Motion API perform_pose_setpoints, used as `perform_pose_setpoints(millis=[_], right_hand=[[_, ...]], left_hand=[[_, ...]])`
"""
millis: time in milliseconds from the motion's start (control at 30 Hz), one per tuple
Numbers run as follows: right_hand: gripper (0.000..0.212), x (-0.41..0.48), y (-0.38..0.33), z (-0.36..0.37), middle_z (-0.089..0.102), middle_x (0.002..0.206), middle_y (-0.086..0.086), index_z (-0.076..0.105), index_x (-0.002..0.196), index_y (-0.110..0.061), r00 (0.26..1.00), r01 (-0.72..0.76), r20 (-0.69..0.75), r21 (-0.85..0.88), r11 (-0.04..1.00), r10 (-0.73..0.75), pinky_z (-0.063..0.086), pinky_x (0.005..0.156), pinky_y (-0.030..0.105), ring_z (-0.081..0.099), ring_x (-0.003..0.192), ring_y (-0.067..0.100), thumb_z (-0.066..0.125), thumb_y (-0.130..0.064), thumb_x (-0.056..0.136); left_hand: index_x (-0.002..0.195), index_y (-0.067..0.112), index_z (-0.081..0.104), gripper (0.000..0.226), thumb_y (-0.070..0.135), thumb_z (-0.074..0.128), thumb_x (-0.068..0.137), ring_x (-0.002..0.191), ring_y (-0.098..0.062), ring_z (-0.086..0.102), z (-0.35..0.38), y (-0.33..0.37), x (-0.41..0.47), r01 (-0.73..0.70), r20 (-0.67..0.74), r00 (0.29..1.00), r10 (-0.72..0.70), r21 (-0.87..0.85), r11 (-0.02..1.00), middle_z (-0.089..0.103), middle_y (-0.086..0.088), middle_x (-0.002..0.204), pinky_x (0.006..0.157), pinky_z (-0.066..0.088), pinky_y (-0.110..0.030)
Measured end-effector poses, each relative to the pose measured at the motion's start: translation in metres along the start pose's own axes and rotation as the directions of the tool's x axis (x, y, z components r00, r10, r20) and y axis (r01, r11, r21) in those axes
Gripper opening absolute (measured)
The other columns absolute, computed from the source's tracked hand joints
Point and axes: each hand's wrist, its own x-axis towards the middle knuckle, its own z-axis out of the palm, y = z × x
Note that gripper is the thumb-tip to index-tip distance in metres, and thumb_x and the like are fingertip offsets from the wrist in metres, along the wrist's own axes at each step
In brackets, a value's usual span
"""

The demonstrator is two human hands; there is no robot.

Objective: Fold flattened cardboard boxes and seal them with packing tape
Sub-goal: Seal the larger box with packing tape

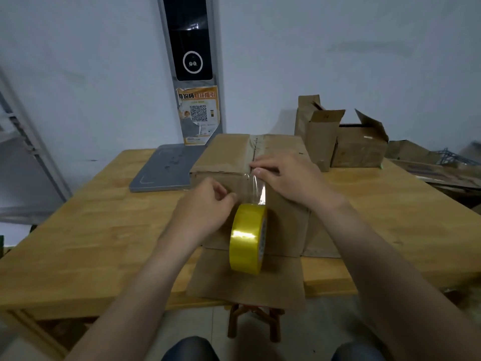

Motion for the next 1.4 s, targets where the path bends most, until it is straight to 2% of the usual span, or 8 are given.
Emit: perform_pose_setpoints(millis=[233,333,500,667,867,1033,1267,1400], right_hand=[[0.035,0.005,0.01,0.008,0.06,0.136,-0.027,0.066,0.127,-0.048,1.0,0.013,-0.018,-0.026,1.0,-0.014,0.039,0.091,0.03,0.05,0.127,0.011,0.054,-0.059,0.097],[0.036,0.007,0.012,0.009,0.06,0.135,-0.028,0.067,0.126,-0.049,1.0,0.018,-0.023,-0.012,1.0,-0.018,0.046,0.101,0.04,0.051,0.126,0.012,0.053,-0.062,0.095],[0.037,0.004,0.008,0.008,0.06,0.135,-0.029,0.066,0.126,-0.05,0.999,0.01,-0.042,-0.045,0.999,-0.012,0.049,0.093,0.04,0.049,0.124,0.013,0.055,-0.064,0.094],[0.044,0.002,0.003,0.009,0.058,0.138,-0.025,0.059,0.133,-0.05,0.999,0.006,-0.037,-0.138,0.99,-0.011,0.036,0.078,0.032,0.046,0.124,0.015,0.056,-0.066,0.092],[0.058,0.002,-0.002,0.011,0.055,0.141,-0.019,0.053,0.139,-0.049,1.0,0.003,-0.029,-0.235,0.972,-0.01,0.033,0.079,0.033,0.044,0.124,0.019,0.063,-0.069,0.085],[0.075,0.003,-0.004,0.012,0.05,0.142,-0.021,0.045,0.144,-0.05,1.0,0.008,0.012,-0.289,0.957,-0.005,0.036,0.085,0.034,0.041,0.124,0.019,0.071,-0.07,0.076],[0.074,0.0,-0.008,0.018,0.054,0.138,-0.017,0.045,0.142,-0.049,0.998,-0.013,-0.065,-0.384,0.923,-0.013,0.039,0.082,0.034,0.046,0.122,0.02,0.065,-0.077,0.076],[0.084,0.001,-0.01,0.022,0.053,0.138,-0.014,0.043,0.143,-0.048,0.998,-0.015,-0.065,-0.412,0.911,-0.012,0.043,0.092,0.04,0.045,0.122,0.022,0.067,-0.081,0.07]], left_hand=[[0.124,0.02,0.057,0.055,0.051,0.078,0.083,0.097,-0.02,0.066,0.017,0.002,-0.001,0.336,0.398,0.902,-0.167,-0.404,0.851,0.067,-0.004,0.113,0.078,0.058,-0.038],[0.125,0.021,0.056,0.058,0.046,0.082,0.079,0.1,-0.024,0.068,0.018,0.001,0.0,0.341,0.391,0.904,-0.173,-0.416,0.843,0.069,-0.006,0.111,0.091,0.056,-0.048],[0.122,0.022,0.057,0.04,0.038,0.075,0.09,0.087,-0.024,0.067,0.008,0.002,0.001,0.327,0.382,0.91,-0.164,-0.413,0.85,0.068,-0.008,0.11,0.071,0.055,-0.037],[0.118,0.017,0.065,0.033,0.037,0.072,0.093,0.091,-0.024,0.069,0.013,0.002,0.004,0.39,0.435,0.879,-0.197,-0.416,0.821,0.07,-0.008,0.104,0.07,0.055,-0.036],[0.115,0.014,0.067,0.035,0.039,0.073,0.092,0.089,-0.026,0.068,0.024,0.007,0.019,0.388,0.43,0.88,-0.203,-0.402,0.83,0.069,-0.008,0.096,0.076,0.055,-0.039],[0.101,0.012,0.067,0.027,0.038,0.063,0.1,0.069,-0.02,0.064,0.034,-0.007,0.016,0.417,0.486,0.84,-0.241,-0.296,0.859,0.065,-0.005,0.079,0.062,0.05,-0.028],[0.115,0.012,0.064,0.032,0.032,0.074,0.092,0.097,-0.03,0.07,0.042,-0.015,0.01,0.494,0.527,0.807,-0.265,-0.36,0.791,0.07,-0.012,0.104,0.088,0.06,-0.048],[0.125,0.013,0.061,0.043,0.03,0.078,0.089,0.102,-0.028,0.066,0.041,-0.017,0.008,0.497,0.497,0.822,-0.279,-0.384,0.778,0.066,-0.012,0.114,0.077,0.058,-0.039]])
